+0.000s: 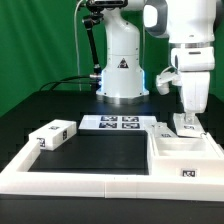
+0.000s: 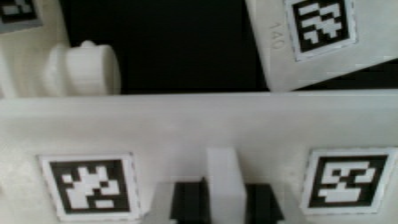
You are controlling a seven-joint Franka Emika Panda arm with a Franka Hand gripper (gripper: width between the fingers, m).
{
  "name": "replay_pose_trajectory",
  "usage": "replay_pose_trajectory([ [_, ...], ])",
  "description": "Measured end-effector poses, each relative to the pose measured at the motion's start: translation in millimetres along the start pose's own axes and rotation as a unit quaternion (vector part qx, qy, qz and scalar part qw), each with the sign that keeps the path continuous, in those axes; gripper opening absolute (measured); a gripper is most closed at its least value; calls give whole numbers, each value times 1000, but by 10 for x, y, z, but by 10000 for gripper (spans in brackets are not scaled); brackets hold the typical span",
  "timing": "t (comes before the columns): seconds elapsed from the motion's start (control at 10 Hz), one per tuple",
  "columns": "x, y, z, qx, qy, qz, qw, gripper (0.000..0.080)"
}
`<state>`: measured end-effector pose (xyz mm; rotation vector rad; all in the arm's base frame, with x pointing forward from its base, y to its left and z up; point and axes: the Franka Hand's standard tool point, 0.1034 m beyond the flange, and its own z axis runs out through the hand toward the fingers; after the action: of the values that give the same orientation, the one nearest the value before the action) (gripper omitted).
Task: Assemble cabinet
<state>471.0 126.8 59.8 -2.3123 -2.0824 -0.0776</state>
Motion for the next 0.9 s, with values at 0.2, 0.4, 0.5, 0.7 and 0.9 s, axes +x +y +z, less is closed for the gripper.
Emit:
replay_pose_trajectory([
  [0.2, 22, 45, -24, -2, 0, 19, 1000, 70],
  [0.4, 14, 35, -14, 0, 0, 19, 1000, 70],
  [0.5, 12, 33, -10, 0, 0, 20, 1000, 70],
  [0.7, 3, 123, 48, 1, 4, 23, 1000, 70],
  [0.9, -1, 228, 62, -8, 11, 26, 1000, 70],
])
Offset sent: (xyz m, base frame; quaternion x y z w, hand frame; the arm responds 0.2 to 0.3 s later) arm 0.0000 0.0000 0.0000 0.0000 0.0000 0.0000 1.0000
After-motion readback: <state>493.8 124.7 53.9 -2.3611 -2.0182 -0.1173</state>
